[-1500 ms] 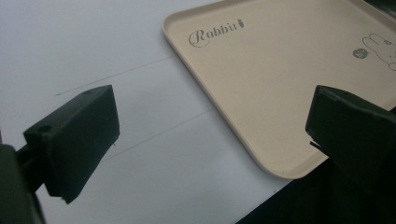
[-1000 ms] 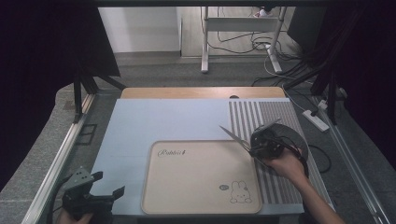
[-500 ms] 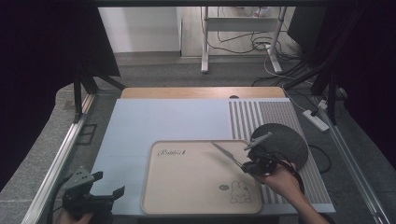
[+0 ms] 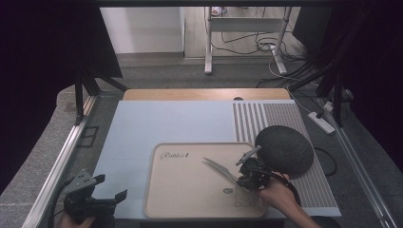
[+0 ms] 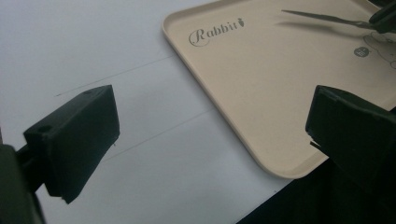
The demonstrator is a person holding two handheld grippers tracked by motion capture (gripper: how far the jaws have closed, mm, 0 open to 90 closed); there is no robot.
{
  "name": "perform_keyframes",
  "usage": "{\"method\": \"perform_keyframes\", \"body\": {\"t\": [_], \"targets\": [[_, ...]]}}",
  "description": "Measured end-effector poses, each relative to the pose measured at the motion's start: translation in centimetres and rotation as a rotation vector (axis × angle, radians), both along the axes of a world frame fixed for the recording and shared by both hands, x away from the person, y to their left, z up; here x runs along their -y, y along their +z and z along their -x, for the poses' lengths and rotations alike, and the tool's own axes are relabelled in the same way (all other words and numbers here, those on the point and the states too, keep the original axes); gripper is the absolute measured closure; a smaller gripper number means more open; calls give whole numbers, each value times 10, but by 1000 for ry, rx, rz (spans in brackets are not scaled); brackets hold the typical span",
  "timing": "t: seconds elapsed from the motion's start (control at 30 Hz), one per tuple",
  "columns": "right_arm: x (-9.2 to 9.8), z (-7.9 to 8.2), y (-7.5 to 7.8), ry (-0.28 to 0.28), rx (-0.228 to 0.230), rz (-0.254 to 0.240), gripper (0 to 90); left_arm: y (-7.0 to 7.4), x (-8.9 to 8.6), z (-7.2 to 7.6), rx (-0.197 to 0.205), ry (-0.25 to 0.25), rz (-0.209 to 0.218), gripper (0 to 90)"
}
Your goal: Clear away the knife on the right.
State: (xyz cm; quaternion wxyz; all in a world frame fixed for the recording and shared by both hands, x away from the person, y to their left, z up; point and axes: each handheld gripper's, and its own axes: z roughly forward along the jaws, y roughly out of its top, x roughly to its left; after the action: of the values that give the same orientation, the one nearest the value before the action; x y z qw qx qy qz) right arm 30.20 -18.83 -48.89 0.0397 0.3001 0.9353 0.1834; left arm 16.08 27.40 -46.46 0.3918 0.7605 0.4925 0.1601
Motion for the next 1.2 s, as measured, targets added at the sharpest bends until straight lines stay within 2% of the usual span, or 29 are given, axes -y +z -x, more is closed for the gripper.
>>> {"method": "perform_keyframes", "body": {"t": [0.1, 0.2, 0.27, 0.33, 0.4, 0.43, 0.5, 0.57, 0.73, 0.87, 0.93, 1.07, 1.13, 1.2], "targets": [[-1, 0, -4, -1, 0, 13, 797, 0, 0, 0, 1, -1, -2, 29], [-3, 0, -11, 11, -27, 28, 789, 0, 1, 0, 1, -1, -4, 29], [-2, -1, -10, 17, -36, 13, 780, 0, 0, 0, 1, 0, -4, 29], [-1, -3, -4, 24, -32, -11, 705, 0, 0, 0, -1, 1, -4, 29], [1, -5, 2, 26, -4, -23, 702, 0, 1, 0, -2, 1, -4, 29], [1, -6, 4, 32, 4, -26, 714, 0, 1, 0, -2, 2, -5, 29], [-2, -7, 7, 55, 12, -33, 797, 0, 1, 0, -1, 2, -6, 30], [-7, -7, 9, 60, 4, -63, 892, 0, 1, 0, -1, 2, -7, 29], [-33, -11, 9, 142, 2, -49, 896, 0, 1, 0, -1, 3, -6, 29], [-54, -19, 2, 184, 0, -48, 896, 0, 0, 0, -3, 4, -5, 29], [-59, -22, -3, 203, -1, -23, 896, 0, 0, 0, -3, 4, -5, 29], [-61, -28, -12, 206, -6, 18, 897, 0, 0, 0, -1, 4, -7, 29], [-58, -31, -15, 202, -10, 20, 897, 0, 0, 0, -1, 3, -6, 30], [-54, -34, -15, 185, -16, 0, 897, 0, 0, 0, -1, 3, -6, 30]]}}
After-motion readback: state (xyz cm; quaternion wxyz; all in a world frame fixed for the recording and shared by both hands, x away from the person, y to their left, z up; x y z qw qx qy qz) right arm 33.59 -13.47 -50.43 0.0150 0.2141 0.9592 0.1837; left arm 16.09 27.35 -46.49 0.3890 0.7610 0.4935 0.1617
